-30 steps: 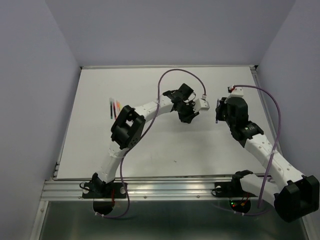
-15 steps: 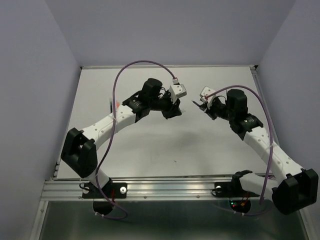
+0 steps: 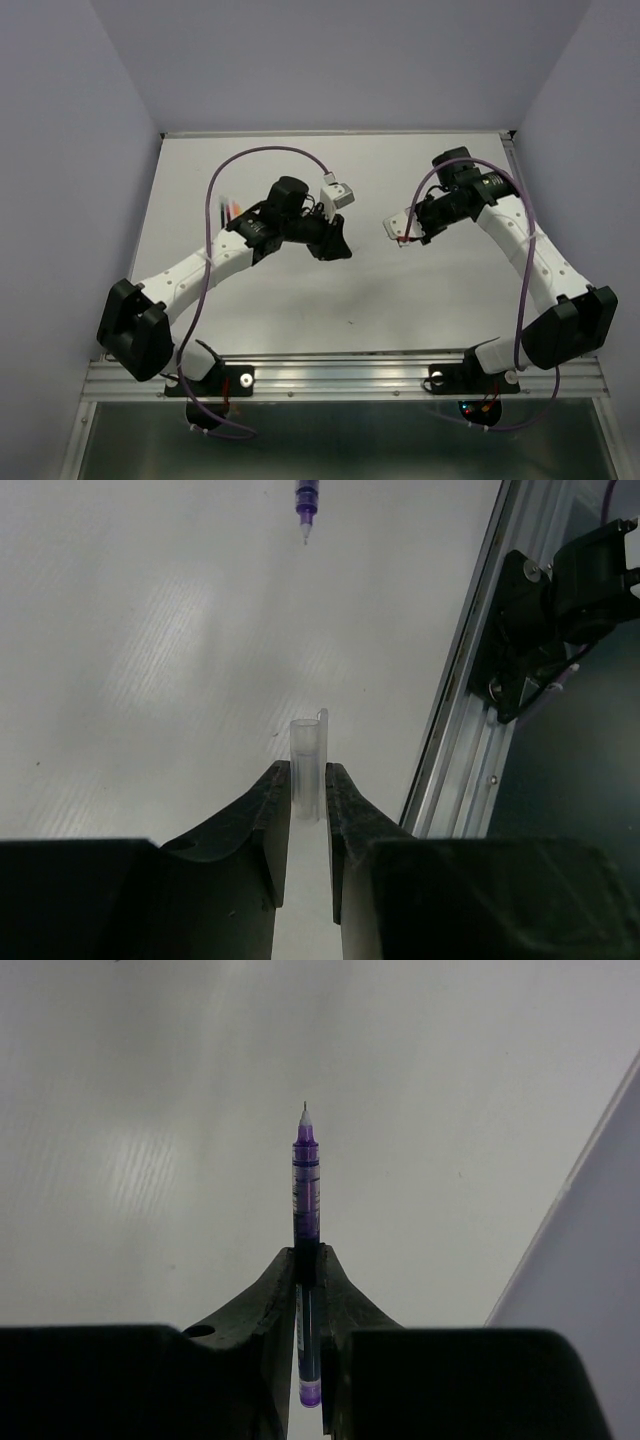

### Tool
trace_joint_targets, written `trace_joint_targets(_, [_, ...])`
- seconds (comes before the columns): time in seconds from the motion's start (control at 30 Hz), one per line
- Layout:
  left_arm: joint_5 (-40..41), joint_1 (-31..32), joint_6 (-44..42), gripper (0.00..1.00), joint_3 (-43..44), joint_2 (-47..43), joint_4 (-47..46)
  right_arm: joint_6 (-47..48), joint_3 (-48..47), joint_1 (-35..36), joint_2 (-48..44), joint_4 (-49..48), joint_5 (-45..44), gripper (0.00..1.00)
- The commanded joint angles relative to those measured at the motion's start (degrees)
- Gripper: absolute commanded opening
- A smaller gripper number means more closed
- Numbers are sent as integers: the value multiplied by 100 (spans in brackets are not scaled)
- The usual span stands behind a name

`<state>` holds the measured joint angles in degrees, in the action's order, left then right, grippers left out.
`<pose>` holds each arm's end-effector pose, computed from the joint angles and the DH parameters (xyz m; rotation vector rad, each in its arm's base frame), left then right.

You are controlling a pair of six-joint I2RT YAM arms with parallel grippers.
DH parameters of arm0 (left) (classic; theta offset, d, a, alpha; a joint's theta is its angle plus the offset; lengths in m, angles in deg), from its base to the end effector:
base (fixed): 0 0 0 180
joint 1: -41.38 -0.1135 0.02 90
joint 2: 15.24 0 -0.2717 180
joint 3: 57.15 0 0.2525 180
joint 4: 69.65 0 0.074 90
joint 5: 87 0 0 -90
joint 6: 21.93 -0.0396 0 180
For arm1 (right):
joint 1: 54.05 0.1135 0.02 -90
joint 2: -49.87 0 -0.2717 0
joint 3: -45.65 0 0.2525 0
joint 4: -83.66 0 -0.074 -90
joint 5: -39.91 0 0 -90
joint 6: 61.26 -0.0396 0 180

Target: Insert the pens into the pen caps

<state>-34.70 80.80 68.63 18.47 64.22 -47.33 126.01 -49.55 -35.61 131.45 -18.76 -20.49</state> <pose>0.2293 -0.2199 0.3173 1.0955 1.7922 -1.0967 0.2530 0.1050 0.3443 -2.1700 1.1856 0.1414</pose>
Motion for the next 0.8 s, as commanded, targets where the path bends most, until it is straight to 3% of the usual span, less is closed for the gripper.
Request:
trace_joint_targets(0.0, [-361, 22, 120, 0, 316, 209, 546, 1452, -99, 160, -327, 1018, 45, 2])
trace_joint_targets(0.23, [-696, 22, 190, 0, 686, 764, 698, 978, 85, 564, -556, 578, 371, 1])
trace_joint_targets(0.5, [-757, 66, 331, 0, 827, 808, 637, -426, 296, 1266, -442, -344, -183, 1])
trace_joint_targets(0.77, [-757, 75, 349, 0, 818, 781, 645, -762, 340, 1593, -178, -767, -816, 1])
